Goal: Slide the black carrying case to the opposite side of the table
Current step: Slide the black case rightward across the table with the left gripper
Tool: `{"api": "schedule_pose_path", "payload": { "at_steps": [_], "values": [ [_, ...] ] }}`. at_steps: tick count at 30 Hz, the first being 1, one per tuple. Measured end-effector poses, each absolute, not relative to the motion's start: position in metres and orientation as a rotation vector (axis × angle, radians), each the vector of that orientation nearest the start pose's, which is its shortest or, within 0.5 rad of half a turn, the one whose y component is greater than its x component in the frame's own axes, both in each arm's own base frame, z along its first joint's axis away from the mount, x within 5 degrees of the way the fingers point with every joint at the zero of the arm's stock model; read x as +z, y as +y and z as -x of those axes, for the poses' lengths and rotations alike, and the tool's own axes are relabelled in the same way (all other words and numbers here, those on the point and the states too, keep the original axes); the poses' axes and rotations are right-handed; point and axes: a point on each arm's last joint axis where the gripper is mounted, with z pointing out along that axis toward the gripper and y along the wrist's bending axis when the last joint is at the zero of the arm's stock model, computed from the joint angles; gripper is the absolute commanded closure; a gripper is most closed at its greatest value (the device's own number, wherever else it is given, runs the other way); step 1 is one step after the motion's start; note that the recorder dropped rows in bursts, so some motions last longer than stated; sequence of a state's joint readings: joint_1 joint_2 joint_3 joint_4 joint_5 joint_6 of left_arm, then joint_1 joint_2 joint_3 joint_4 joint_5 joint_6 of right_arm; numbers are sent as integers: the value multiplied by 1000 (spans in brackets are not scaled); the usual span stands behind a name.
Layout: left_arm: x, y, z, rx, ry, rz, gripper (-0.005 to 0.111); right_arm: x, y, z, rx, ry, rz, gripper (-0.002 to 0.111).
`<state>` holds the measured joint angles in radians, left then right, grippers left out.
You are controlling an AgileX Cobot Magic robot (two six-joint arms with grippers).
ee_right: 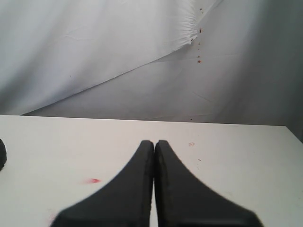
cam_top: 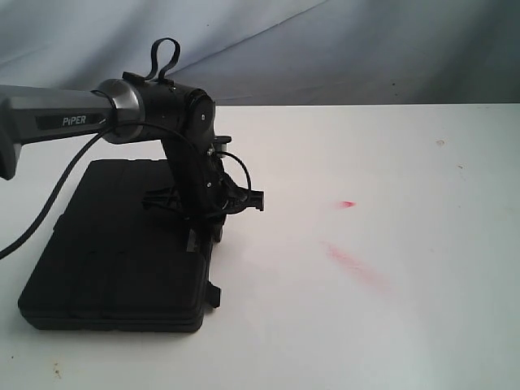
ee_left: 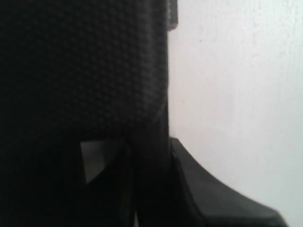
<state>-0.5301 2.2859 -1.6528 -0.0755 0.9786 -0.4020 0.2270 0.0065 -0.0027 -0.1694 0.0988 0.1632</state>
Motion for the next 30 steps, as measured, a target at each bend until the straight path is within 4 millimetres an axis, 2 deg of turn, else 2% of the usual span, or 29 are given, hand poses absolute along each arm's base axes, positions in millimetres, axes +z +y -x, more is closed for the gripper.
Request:
{"api": "schedule_pose_path", "payload": {
  "at_steps": [12, 16, 19, 21, 25, 30],
  "values": [
    [108, -235, -382, -138, 3136, -107, 107, 205, 11, -56, 160, 1578, 171, 108],
    [108, -259, -391, -149, 3156, -158, 107, 205, 11, -56, 160, 1578, 171, 108],
    [106, -287, -394, -239, 3148, -186, 107, 205, 11, -56, 160, 1578, 171, 108],
    [105, -299, -396, -273, 3150, -182, 107, 205, 11, -56, 160, 1578, 171, 108],
    [104, -314, -403, -331, 3161, -134, 107, 205, 11, -56, 160, 1578, 171, 108],
    [105, -324, -408, -382, 3156, -75, 107, 205, 11, -56, 160, 1578, 171, 108]
  ]
}}
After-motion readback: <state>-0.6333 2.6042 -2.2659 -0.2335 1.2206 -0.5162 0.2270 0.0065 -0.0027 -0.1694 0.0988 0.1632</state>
